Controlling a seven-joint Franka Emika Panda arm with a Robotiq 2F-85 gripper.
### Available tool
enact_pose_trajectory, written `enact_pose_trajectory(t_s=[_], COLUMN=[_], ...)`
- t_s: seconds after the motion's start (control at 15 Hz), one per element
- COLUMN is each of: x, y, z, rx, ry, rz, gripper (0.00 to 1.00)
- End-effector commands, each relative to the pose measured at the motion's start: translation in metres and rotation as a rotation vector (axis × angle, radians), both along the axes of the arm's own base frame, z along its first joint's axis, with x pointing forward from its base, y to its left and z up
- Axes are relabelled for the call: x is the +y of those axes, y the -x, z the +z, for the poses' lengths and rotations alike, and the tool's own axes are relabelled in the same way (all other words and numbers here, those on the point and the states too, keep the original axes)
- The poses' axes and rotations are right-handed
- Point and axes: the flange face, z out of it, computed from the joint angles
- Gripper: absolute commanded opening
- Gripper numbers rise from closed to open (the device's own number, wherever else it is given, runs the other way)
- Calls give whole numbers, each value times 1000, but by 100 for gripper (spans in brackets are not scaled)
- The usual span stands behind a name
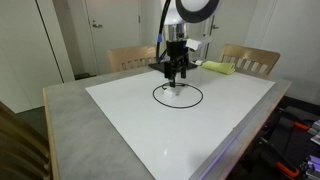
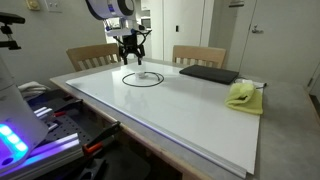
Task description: Straighten the cable
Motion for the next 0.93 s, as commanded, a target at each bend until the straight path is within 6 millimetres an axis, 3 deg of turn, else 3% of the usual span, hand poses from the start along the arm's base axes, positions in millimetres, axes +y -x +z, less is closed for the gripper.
enact_pose_trajectory(t_s=[0.0,0.47,0.53,0.87], x=[-2,-10,-5,-9], y=[-13,-20,-13,-17], z=[-15,-40,-32,-42], rx=[-13,22,9,5], ry=[-26,-54,-29,-29], rz=[25,25,11,-35], gripper=[100,100,100,100])
